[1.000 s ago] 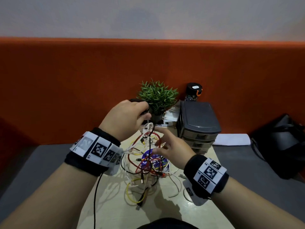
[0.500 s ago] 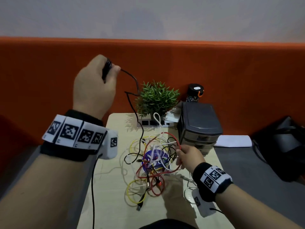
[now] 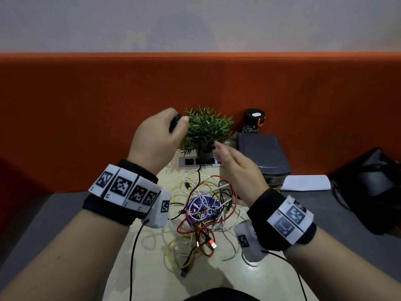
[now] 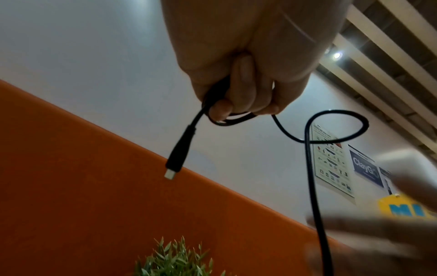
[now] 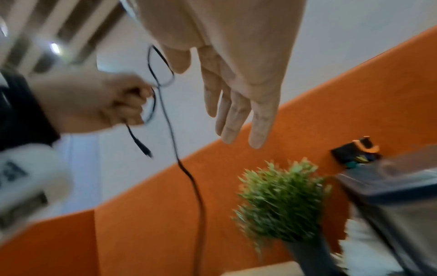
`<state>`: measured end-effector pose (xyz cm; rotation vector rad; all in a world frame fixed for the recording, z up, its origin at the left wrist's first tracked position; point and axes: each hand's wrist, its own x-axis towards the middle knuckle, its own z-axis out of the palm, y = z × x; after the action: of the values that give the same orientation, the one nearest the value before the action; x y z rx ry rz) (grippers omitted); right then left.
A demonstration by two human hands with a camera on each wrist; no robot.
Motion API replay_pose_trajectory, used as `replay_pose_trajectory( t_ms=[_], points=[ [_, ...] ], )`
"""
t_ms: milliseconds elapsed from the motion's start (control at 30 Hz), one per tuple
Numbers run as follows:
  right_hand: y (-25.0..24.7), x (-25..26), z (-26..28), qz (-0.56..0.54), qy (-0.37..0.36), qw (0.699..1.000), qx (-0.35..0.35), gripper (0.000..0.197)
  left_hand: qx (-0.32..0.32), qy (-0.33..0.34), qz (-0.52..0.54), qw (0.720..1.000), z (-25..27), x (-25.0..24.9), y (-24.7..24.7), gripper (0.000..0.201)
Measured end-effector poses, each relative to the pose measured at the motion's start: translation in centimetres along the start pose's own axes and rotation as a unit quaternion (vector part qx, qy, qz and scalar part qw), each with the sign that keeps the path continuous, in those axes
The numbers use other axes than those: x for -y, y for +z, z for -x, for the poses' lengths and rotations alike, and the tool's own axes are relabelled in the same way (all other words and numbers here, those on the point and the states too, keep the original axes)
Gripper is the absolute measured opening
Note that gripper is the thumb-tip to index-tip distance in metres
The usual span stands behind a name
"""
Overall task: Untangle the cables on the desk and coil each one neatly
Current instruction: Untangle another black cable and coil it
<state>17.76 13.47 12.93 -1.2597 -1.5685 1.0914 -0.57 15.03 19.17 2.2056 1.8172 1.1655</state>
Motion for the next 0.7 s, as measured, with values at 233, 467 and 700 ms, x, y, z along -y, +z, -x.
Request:
replay_pose_trajectory(
  t_ms=[233,467,700],
  points=[
    [1.6,3.3,0.1,-0.062,-0.064,0.994,0.067,0.010,0.023,0.009,-0.016,1.000,0.4,-0.5,1.0,0.033],
    [-1.3,6.6,-0.4,-0.149,-0.180,0.970,-0.064,0.021,0.151,0.035,-0.012,0.988,1.6,0.9,0.7,0.036],
    [-3.0,3.7,-3.4,-0.117,-0.056,0.972,-0.194,0.012,0.269,-0.005,0.539,0.798,3.5,-0.5,-0.3,0.024]
  ],
)
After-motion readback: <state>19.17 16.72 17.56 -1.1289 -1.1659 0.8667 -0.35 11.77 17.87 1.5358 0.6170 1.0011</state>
